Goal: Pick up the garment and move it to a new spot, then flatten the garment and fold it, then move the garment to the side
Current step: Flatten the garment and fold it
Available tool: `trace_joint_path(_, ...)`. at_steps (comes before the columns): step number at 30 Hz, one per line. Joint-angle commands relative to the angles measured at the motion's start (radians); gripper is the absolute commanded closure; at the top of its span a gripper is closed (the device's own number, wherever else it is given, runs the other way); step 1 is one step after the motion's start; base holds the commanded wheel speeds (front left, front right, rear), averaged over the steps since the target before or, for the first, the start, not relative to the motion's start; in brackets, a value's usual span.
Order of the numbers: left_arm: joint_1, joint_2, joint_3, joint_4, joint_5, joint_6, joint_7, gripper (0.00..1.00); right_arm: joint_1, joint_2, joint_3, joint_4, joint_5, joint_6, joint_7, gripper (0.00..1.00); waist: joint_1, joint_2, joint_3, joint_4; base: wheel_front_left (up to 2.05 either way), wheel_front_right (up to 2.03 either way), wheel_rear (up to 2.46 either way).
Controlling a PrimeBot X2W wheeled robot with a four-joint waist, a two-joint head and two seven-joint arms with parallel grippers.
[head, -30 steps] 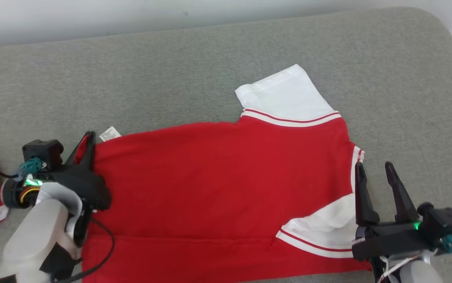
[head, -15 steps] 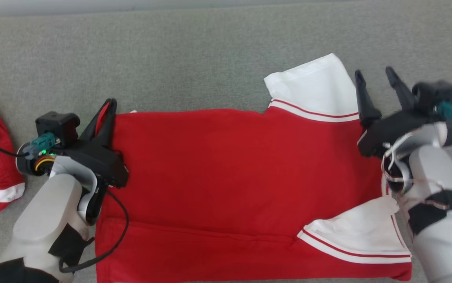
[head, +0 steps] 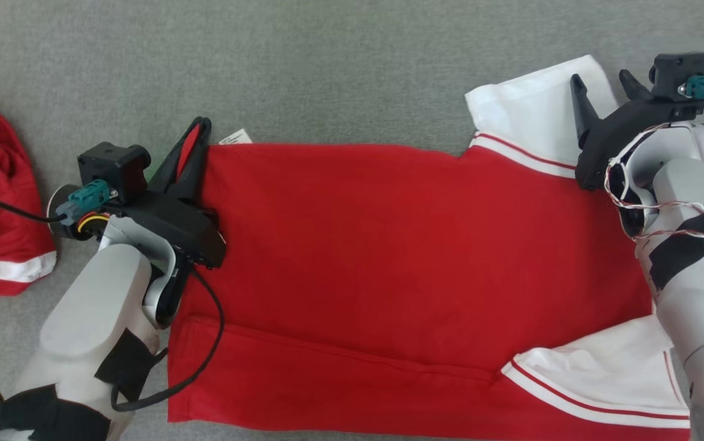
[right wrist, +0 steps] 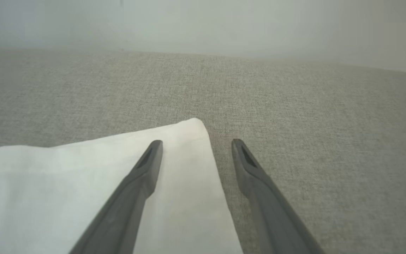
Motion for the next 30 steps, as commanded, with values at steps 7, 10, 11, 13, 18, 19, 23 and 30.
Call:
trace_joint_path(7, -0.019, -0.007, 0.003, -0.018, 0.015, 0.002, -0.004, 1.0, -0.072, 0.01, -0.015, 0.13, -0.032, -0.002, 0.01, 1.0, -0.0001, -0.0002, 0.037, 0.03, 0.0, 0.0, 0.0)
trace_joint_path(10, -0.023, -0.009, 0.004, -0.022, 0.017, 0.002, -0.004, 1.0, -0.094, -0.006, -0.023, 0.15, -0.045, -0.002, -0.02, 1.0, -0.0001, -0.0002, 0.047, 0.033, 0.0, 0.0, 0.0)
trace_joint_path(11, -0.023, -0.009, 0.005, -0.024, 0.015, 0.002, -0.004, 1.0, -0.101, -0.011, -0.024, 0.153, -0.052, -0.002, -0.036, 1.0, -0.0001, -0.0002, 0.048, 0.034, 0.0, 0.0, 0.0)
trace_joint_path(13, -0.022, -0.007, 0.01, -0.026, 0.014, 0.002, -0.004, 1.0, -0.121, -0.03, -0.034, 0.157, -0.068, -0.002, -0.07, 1.0, -0.0001, -0.0002, 0.049, 0.034, 0.0, 0.0, 0.0)
trace_joint_path(18, -0.005, -0.005, 0.041, -0.043, 0.008, 0.002, -0.004, 1.0, -0.134, -0.052, -0.073, 0.168, -0.094, -0.002, -0.173, 1.0, -0.0001, -0.0002, 0.027, 0.029, 0.0, 0.0, 0.0)
trace_joint_path(19, 0.003, -0.003, 0.047, -0.045, 0.009, 0.002, -0.004, 1.0, -0.129, -0.055, -0.078, 0.171, -0.099, -0.002, -0.183, 1.0, -0.0001, -0.0002, 0.019, 0.027, 0.0, 0.0, 0.0)
trace_joint_path(23, 0.033, 0.005, 0.076, -0.058, 0.004, 0.002, -0.004, 1.0, -0.094, -0.048, -0.078, 0.167, -0.104, -0.002, -0.215, 1.0, -0.0001, -0.0002, -0.018, 0.011, 0.0, 0.0, 0.0)
trace_joint_path(30, 0.116, 0.012, 0.124, -0.092, 0.018, 0.002, -0.004, 1.0, 0.062, -0.013, -0.017, -0.057, 0.023, -0.002, -0.229, 1.0, -0.0001, -0.0002, -0.072, -0.018, 0.0, 0.0, 0.0)
